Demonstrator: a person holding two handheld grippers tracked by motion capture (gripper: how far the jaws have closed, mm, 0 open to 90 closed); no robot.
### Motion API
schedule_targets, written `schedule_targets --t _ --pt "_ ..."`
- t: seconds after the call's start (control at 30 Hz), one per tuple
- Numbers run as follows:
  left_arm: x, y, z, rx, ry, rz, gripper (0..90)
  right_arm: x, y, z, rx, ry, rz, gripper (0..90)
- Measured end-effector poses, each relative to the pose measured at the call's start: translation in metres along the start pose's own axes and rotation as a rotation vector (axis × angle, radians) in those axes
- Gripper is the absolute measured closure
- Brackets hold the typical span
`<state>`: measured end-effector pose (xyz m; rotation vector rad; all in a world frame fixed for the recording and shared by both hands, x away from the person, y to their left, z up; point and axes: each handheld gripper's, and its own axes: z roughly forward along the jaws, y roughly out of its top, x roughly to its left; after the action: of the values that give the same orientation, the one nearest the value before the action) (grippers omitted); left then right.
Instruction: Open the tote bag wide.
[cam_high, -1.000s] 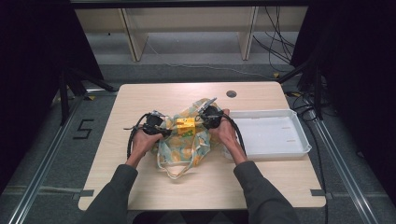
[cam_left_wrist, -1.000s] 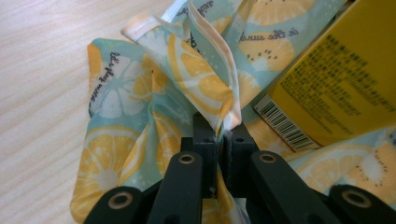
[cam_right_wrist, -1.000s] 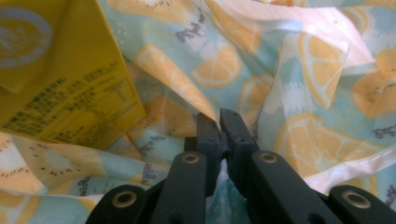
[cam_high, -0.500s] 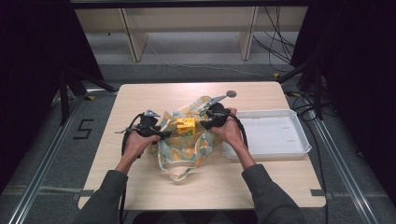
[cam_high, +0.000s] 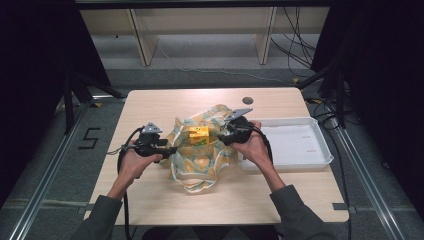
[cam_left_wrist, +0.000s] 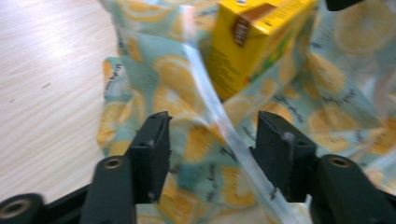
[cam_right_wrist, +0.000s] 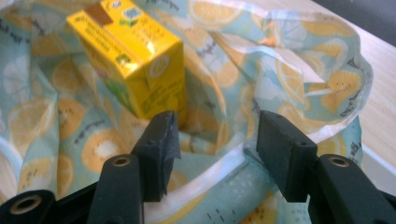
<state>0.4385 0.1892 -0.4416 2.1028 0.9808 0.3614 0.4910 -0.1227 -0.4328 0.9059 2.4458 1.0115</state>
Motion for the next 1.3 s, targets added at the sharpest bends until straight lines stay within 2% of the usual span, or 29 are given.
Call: schedule_targets --t 0.03,0.07,0.1,0.13,0.17,0.2,0.23,0.27,0.33,0.37,0.4,0.43,0.47,0.57,0.63,0.7,0.73,0.77,0.87,0.9,0.93,0.97,1.07,1.13,1.17,1.2,1.23,1.27,1.3 --pt "-0.003 -0.002 0.001 -0.005 -0.003 0.013 54.5 0.0 0.0 0.0 0.0 0.0 0.0 51.0" --pt "-0.005 -0.003 0.003 0.0 -0.008 0.04 58.7 0.001 -0.002 0.0 -0.001 -0.003 -0.001 52.6" --pt "-0.007 -0.005 0.006 -0.016 -0.021 0.024 69.8 0.001 -0.007 0.002 0.016 -0.012 -0.034 58.7" --pt "-0.008 -0.007 0.009 -0.05 -0.035 0.018 69.8 0.001 -0.007 0.002 0.016 -0.012 -0.034 58.7" --pt "-0.009 -0.007 0.012 -0.05 -0.049 0.007 73.6 0.002 -0.009 0.003 0.035 -0.017 -0.038 61.9" --pt "-0.01 -0.007 0.015 -0.031 -0.04 0.034 77.0 0.002 -0.012 0.005 0.061 -0.019 -0.03 65.3" --pt "-0.01 -0.008 0.018 -0.001 -0.027 0.072 79.5 0.0 -0.014 0.006 0.074 -0.009 -0.055 68.5" --pt "-0.009 -0.009 0.021 0.013 -0.027 0.085 82.6 -0.001 -0.016 0.007 0.084 -0.016 -0.054 71.1" --pt "-0.005 -0.014 0.029 0.039 -0.016 0.073 85.9 0.001 -0.02 0.009 0.104 -0.031 -0.033 74.0" --pt "-0.004 -0.016 0.031 0.052 -0.01 0.06 87.0 0.001 -0.021 0.01 0.12 -0.026 -0.043 74.6" --pt "0.0 -0.018 0.033 0.067 -0.002 0.076 87.4 0.001 -0.022 0.011 0.122 -0.036 -0.058 74.9" --pt "0.003 -0.021 0.035 0.078 0.011 0.069 87.8 0.002 -0.024 0.013 0.125 -0.043 -0.062 74.9" --pt "0.005 -0.024 0.037 0.087 0.016 0.062 88.1 0.002 -0.026 0.017 0.131 -0.033 -0.087 74.9" --pt "0.013 -0.031 0.04 0.113 0.034 0.044 88.2 0.002 -0.026 0.02 0.146 -0.029 -0.106 74.7" --pt "0.016 -0.034 0.04 0.109 0.03 0.008 88.2 0.004 -0.026 0.022 0.147 -0.032 -0.098 71.8" --pt "0.017 -0.034 0.036 0.096 0.031 0.013 86.8 0.008 -0.023 0.021 0.141 -0.042 -0.081 63.5" --pt "0.017 -0.034 0.036 0.096 0.031 0.013 85.4 0.008 -0.023 0.021 0.141 -0.042 -0.081 63.5" --pt "0.018 -0.034 0.034 0.092 0.026 0.007 85.4 0.008 -0.022 0.02 0.124 -0.036 -0.086 58.5" --pt "0.018 -0.034 0.027 0.083 0.029 0.003 82.8 0.01 -0.017 0.012 0.077 -0.046 -0.051 47.9" --pt "0.02 -0.036 0.023 0.076 0.032 0.004 81.5 0.011 -0.013 0.007 0.034 -0.05 -0.04 41.9" --pt "0.021 -0.036 0.021 0.072 0.037 -0.005 80.2 0.011 -0.012 0.005 0.007 -0.057 -0.028 40.3" --pt "0.021 -0.036 0.021 0.072 0.037 -0.005 78.5 0.011 -0.012 0.005 0.007 -0.057 -0.028 40.3" --pt "0.02 -0.038 0.011 0.051 0.035 -0.013 75.8 0.017 -0.005 0.0 -0.031 -0.014 0.021 37.3" --pt "0.015 -0.04 0.001 0.023 0.026 -0.027 69.7 0.023 0.001 -0.003 -0.056 -0.019 0.033 34.1" --pt "0.015 -0.04 0.001 0.023 0.026 -0.027 67.5 0.023 0.001 -0.003 -0.056 -0.019 0.033 34.1" --pt "0.014 -0.041 -0.003 0.022 0.024 -0.02 67.5 0.024 0.004 -0.006 -0.057 -0.006 0.006 33.0" --pt "0.011 -0.042 -0.006 0.012 0.021 -0.019 65.2 0.026 0.006 -0.006 -0.074 -0.003 0.001 32.1" --pt "0.009 -0.043 -0.009 0.012 0.024 -0.02 62.4 0.03 0.007 -0.006 -0.075 -0.001 0.019 31.4" --pt "0.007 -0.044 -0.011 0.008 0.025 -0.019 59.1 0.031 0.009 -0.005 -0.093 -0.009 0.008 30.6"
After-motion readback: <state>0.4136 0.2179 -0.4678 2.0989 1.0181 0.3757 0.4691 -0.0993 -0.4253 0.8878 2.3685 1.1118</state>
